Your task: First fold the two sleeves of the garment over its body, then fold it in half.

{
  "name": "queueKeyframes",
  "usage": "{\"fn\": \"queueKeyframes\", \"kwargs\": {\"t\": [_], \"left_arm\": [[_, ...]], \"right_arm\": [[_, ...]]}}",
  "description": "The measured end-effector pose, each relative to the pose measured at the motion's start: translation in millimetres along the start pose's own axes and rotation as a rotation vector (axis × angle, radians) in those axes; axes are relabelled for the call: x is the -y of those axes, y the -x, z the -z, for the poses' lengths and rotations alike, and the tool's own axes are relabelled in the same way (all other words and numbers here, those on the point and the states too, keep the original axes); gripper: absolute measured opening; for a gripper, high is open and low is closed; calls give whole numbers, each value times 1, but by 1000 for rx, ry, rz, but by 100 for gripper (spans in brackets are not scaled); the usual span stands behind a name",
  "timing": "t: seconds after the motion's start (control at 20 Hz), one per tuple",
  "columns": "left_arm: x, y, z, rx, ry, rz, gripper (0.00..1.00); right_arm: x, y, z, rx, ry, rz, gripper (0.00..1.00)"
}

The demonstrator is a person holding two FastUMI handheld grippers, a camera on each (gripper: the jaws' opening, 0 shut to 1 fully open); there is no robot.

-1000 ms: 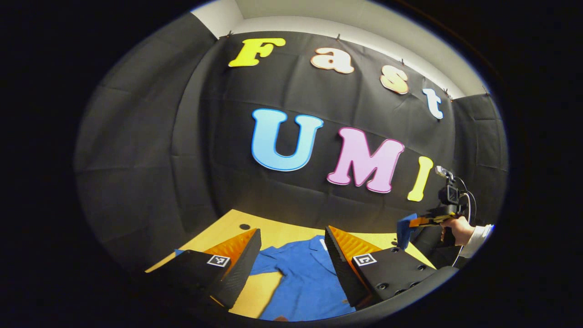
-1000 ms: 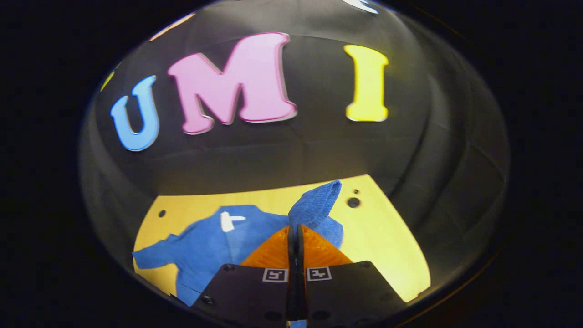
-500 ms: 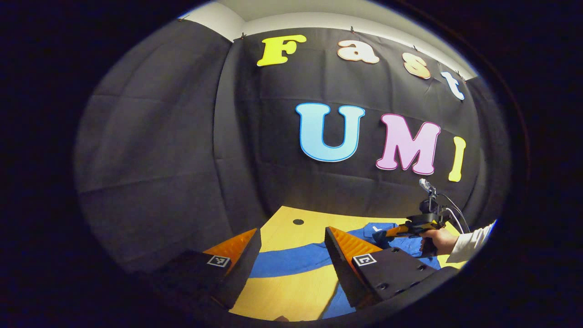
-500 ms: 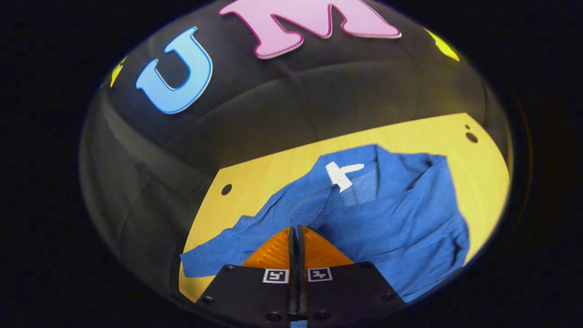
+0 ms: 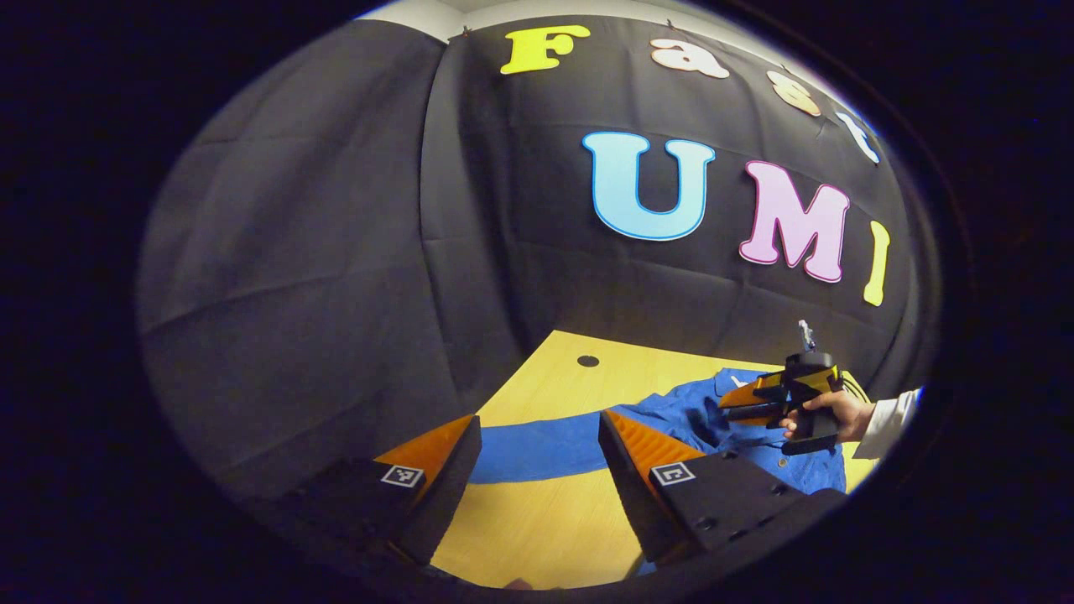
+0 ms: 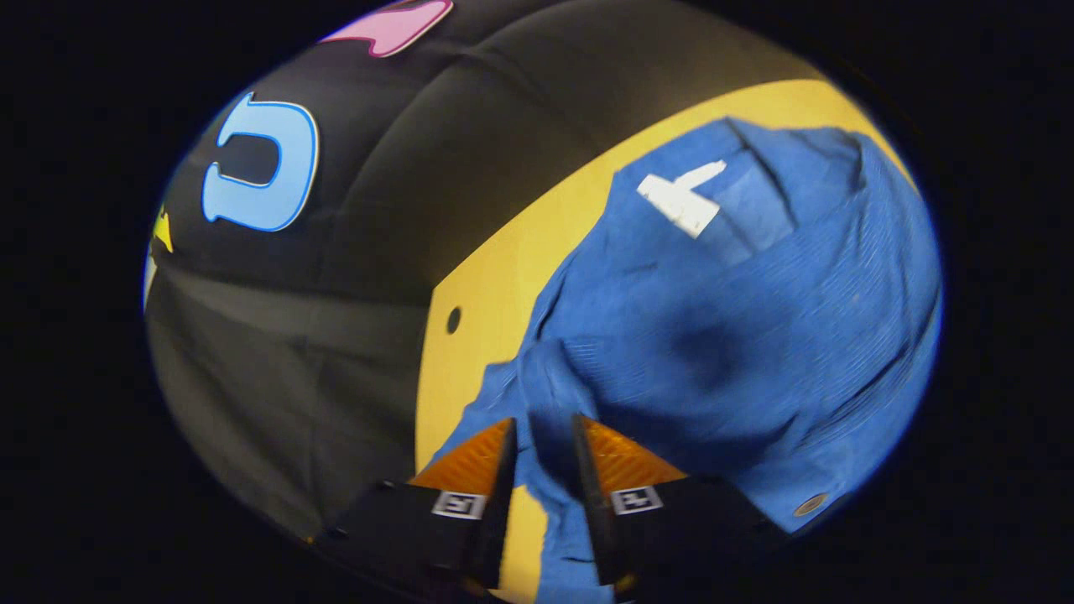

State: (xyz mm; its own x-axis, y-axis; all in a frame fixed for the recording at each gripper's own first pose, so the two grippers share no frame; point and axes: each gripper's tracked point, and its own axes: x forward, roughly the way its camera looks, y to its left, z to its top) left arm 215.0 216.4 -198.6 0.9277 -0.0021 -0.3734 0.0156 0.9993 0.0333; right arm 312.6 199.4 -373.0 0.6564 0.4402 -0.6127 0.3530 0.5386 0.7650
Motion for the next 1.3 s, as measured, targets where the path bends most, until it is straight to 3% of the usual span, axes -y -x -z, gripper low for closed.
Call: {"fn": "queueKeyframes", "kwargs": {"t": [0.05,0.1,0.15,0.2,0.25,0.3,0.35,0.5,0.65,0.8,0.85,1.0,1.1,1.15,1.25,1.3], "left_arm": [[-2,-11,7,-15,14,-3,81],[-7,-26,18,-46,45,3,80],[-12,-37,31,-89,89,6,80],[-16,-51,45,-150,134,4,80],[-19,-63,60,-231,162,-1,81],[-25,-73,72,-283,163,-22,82],[-35,-87,81,-323,151,-45,82],[-71,-131,114,-419,123,-123,81],[-85,-158,146,-522,146,-168,83],[-84,-170,174,-623,137,-219,83],[-80,-186,166,-537,92,-199,83],[-59,-194,169,-586,43,-161,83],[-49,-207,174,-590,40,-131,78],[-42,-209,178,-593,38,-123,70],[-32,-207,178,-600,49,-76,43],[-36,-204,173,-605,54,-67,22]], "right_arm": [[-2,8,-2,10,37,-7,49],[-6,18,-8,24,74,-6,49],[-10,32,-10,31,103,-8,41],[-18,46,-9,31,134,-26,43],[-25,65,-11,30,178,-45,60],[-29,87,-9,28,231,-56,65],[-34,108,-5,26,285,-65,79],[-28,169,-2,46,358,-69,79],[19,213,-8,85,326,49,79],[51,241,-8,125,227,103,79],[57,246,-7,135,198,114,79],[73,254,4,139,148,145,79],[70,251,11,123,149,144,79],[70,251,14,118,152,139,79],[68,255,17,114,147,134,79],[67,256,17,115,144,132,79]]}}
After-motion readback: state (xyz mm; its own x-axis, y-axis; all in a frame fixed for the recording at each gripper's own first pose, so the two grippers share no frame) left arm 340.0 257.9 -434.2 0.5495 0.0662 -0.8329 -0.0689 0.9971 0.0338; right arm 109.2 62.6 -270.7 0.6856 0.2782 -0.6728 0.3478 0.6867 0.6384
